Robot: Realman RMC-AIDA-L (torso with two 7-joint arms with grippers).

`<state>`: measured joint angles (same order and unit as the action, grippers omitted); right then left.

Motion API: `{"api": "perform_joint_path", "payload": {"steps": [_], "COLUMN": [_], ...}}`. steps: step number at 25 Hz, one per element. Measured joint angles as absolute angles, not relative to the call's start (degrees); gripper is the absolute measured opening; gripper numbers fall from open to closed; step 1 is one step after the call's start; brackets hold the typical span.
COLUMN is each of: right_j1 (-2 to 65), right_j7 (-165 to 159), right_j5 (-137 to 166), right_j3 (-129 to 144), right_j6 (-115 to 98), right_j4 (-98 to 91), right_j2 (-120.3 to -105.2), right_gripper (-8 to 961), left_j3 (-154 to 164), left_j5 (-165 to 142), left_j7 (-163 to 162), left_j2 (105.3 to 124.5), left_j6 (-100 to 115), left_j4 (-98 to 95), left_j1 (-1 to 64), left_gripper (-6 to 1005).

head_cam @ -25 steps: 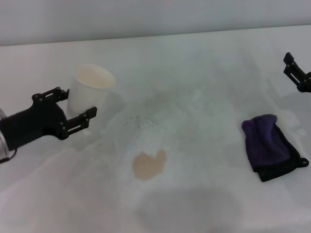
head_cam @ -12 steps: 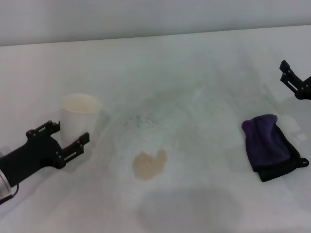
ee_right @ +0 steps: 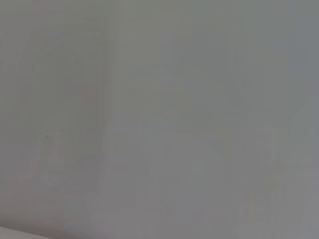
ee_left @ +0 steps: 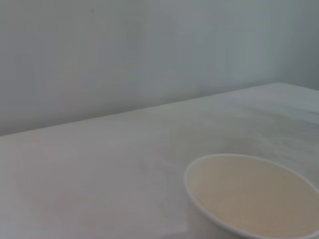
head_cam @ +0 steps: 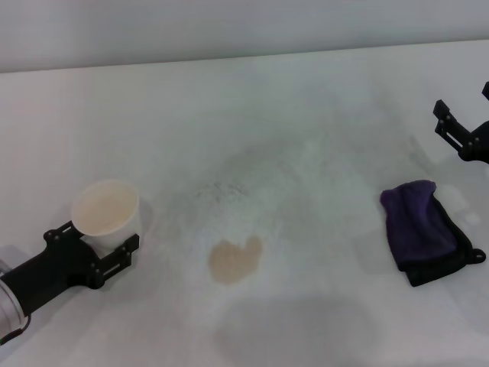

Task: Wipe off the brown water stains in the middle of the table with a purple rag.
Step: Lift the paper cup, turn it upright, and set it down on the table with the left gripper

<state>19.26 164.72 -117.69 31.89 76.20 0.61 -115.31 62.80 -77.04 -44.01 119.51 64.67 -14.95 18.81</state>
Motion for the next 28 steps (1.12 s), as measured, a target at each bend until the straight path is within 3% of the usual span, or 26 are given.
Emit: {"api": "perform_joint_path", "payload": {"steps": [18,20,28], "right_j1": [19.2,19.3,19.4], "right_j7": [164.6,164.6,164.6], "right_j5": [-117.7,-117.7,-117.7], "right_j3": [32.7,32.7,32.7], "right_j6": [76.7,76.7,76.8], "right_j4": [0.6,0.6,0.6], "right_j2": [-115.31,-115.31,-115.31], "right_gripper": [873,870,869], "left_j3": [63.0,63.0,63.0], "left_j5": [-75.7,-75.6,-75.6], "left_j7": [-37.3,-37.3,-36.7], "left_j2": [119.62,119.62,119.62], "left_j6": [68.5,68.5,69.3], "left_j4": [-14.6,-14.7,-14.9], "left_j1": [17.2,17.2,15.5], "left_gripper": [701,873,886]}}
